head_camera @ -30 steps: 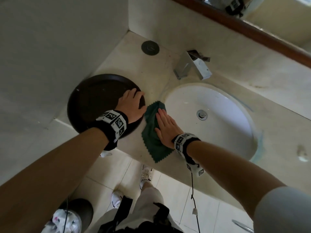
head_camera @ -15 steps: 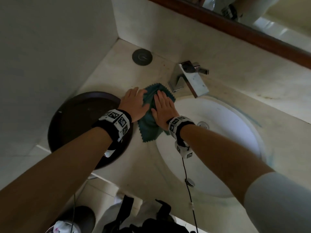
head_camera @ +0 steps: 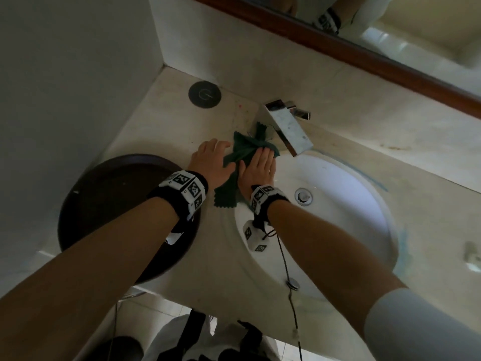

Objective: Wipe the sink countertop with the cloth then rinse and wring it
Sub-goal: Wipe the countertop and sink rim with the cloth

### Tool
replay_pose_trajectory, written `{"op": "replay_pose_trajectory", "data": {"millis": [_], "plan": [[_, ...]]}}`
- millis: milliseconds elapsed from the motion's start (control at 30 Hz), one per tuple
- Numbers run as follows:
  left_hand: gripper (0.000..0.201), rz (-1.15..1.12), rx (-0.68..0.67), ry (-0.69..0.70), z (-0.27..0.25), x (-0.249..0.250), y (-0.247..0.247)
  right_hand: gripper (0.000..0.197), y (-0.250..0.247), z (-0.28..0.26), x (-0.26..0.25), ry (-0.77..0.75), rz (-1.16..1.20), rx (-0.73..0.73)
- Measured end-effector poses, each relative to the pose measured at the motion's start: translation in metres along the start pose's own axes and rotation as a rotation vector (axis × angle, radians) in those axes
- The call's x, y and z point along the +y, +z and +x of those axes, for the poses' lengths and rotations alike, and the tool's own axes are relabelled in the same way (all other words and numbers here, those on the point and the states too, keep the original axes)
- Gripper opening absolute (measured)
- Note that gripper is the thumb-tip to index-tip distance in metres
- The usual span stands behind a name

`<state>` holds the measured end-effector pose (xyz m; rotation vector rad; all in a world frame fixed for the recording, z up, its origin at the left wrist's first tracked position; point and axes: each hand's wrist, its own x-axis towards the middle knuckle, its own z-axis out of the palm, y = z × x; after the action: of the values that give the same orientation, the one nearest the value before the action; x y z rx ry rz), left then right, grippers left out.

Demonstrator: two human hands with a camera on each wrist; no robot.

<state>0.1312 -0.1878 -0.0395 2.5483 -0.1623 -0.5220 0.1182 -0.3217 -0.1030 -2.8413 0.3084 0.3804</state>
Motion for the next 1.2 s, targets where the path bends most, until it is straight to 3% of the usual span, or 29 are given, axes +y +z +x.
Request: {"op": "replay_pose_trajectory", "data": {"millis": [200,500,700,1200], "plan": [[0.052,-0.052,0.022,0.038,0.006,0.003,-0.004,0.074,-0.015,0.022,0.023,-0.003,-0.061,0.015],[0.043,-0.126,0.002,0.085,0.020,0.030,0.008,0.075,-0.035,0.058,0.084,0.010,0.030,0.047],[0.049,-0.098,-0.047,0.138,0.026,0.070,0.039,0.070,-0.053,0.059,0.141,-0.023,-0.182,0.002],[0.059,0.020,-0.161,0.202,0.028,0.205,0.129,0.075,-0.073,-0.029,0.314,0.105,-0.166,-0.036]]}}
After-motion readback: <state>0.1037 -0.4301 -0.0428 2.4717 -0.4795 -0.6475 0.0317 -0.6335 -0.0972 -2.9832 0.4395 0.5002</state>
